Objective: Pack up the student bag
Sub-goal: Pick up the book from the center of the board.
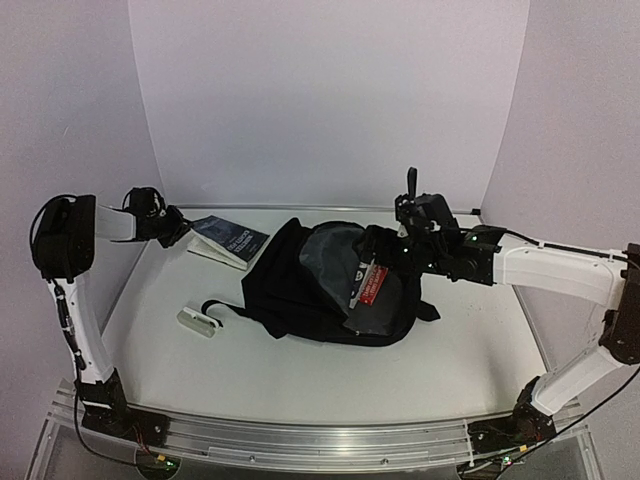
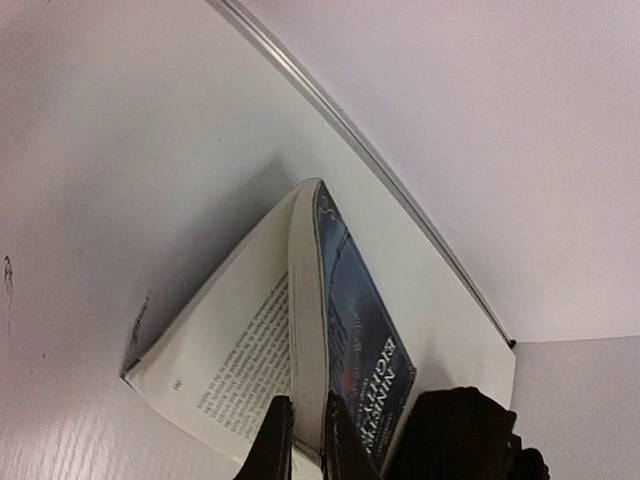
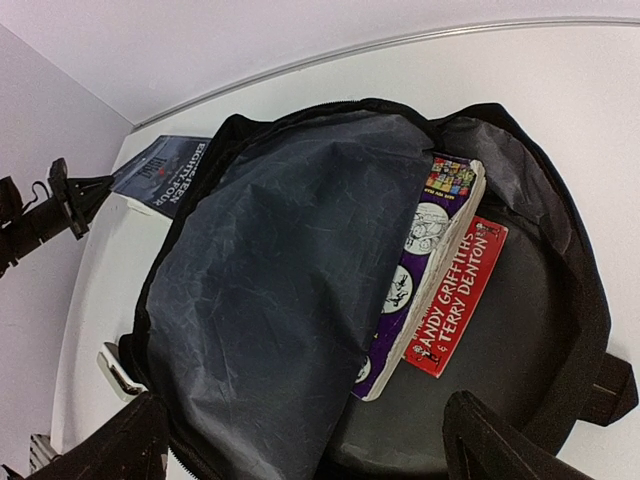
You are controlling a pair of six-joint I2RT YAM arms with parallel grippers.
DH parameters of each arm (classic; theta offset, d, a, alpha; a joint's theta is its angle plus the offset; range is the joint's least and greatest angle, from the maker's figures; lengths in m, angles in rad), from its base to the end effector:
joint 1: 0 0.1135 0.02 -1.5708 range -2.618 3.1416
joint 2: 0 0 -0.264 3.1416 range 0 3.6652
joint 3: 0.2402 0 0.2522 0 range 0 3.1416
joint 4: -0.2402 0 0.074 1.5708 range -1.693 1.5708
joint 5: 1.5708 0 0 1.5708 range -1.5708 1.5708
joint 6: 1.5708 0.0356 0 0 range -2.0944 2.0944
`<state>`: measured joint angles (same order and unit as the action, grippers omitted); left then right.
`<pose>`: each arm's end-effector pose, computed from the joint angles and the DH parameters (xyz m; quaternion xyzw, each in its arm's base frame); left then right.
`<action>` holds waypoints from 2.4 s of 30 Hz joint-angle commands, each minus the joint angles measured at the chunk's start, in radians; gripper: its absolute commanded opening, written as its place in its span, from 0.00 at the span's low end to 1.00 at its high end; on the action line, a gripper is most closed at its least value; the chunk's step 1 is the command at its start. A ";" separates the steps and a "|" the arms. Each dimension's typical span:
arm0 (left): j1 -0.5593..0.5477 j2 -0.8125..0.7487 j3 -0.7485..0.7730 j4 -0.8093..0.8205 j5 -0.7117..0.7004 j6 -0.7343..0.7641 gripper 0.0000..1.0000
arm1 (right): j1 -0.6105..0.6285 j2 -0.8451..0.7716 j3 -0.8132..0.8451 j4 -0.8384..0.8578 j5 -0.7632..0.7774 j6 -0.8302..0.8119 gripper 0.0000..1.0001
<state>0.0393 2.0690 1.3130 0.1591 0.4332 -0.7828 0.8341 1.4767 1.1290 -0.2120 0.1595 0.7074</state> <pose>0.4537 0.0029 0.1613 -0.2527 0.8314 -0.3430 0.3568 0.2316 0.2469 0.2913 -0.0167 0.8728 0.2863 0.3949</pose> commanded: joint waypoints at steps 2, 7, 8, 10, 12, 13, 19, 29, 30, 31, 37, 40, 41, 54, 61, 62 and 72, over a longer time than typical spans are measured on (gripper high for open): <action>-0.006 -0.283 -0.121 0.062 0.077 0.134 0.00 | 0.004 -0.049 0.000 0.002 0.018 0.004 0.91; -0.005 -0.477 -0.182 -0.046 0.145 0.245 0.00 | 0.012 -0.057 0.011 0.003 0.011 -0.005 0.91; -0.005 -0.519 -0.190 -0.065 0.161 0.262 0.00 | 0.015 -0.058 0.014 0.003 0.007 -0.009 0.91; -0.006 -0.589 -0.198 -0.105 0.212 0.300 0.00 | 0.019 -0.061 0.023 0.005 -0.006 -0.024 0.91; -0.006 -0.651 -0.191 -0.153 0.274 0.333 0.00 | 0.024 -0.063 0.030 0.018 -0.033 -0.042 0.91; -0.007 -0.675 -0.182 -0.184 0.316 0.355 0.00 | 0.026 -0.066 0.032 0.029 -0.051 -0.050 0.92; -0.059 -0.792 -0.123 -0.329 0.465 0.415 0.00 | 0.031 -0.082 0.012 0.167 -0.239 -0.089 0.94; -0.314 -0.817 -0.005 -0.357 0.584 0.346 0.00 | 0.040 -0.099 -0.063 0.365 -0.437 -0.111 0.97; -0.338 -0.813 0.008 -0.362 0.589 0.346 0.00 | 0.041 -0.095 -0.073 0.381 -0.447 -0.116 0.98; -0.362 -0.809 0.022 -0.369 0.592 0.347 0.00 | 0.041 -0.089 -0.082 0.396 -0.459 -0.119 0.98; -0.445 -0.799 0.074 -0.329 0.638 0.302 0.00 | 0.040 -0.041 -0.106 0.464 -0.507 -0.133 0.98; -0.467 -0.796 0.088 -0.298 0.662 0.275 0.00 | 0.041 -0.002 -0.107 0.506 -0.540 -0.135 0.98; -0.473 -0.794 0.093 -0.297 0.666 0.274 0.00 | 0.041 0.012 -0.101 0.519 -0.562 -0.130 0.98; -0.486 -0.802 0.105 -0.220 0.763 0.206 0.00 | 0.057 0.135 -0.024 0.581 -0.687 -0.155 0.92; -0.487 -0.801 0.104 -0.230 0.781 0.203 0.00 | 0.057 0.130 -0.008 0.695 -0.773 -0.141 0.80; -0.487 -0.798 0.102 -0.233 0.781 0.205 0.00 | 0.058 0.122 -0.010 0.723 -0.787 -0.132 0.76; -0.486 -0.788 0.083 -0.314 0.686 0.280 0.00 | 0.064 0.006 -0.068 0.866 -0.838 -0.046 0.26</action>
<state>-0.4441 1.3025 1.3430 -0.1835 1.1640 -0.5664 0.8870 1.5874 1.0679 0.5056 -0.6445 0.6341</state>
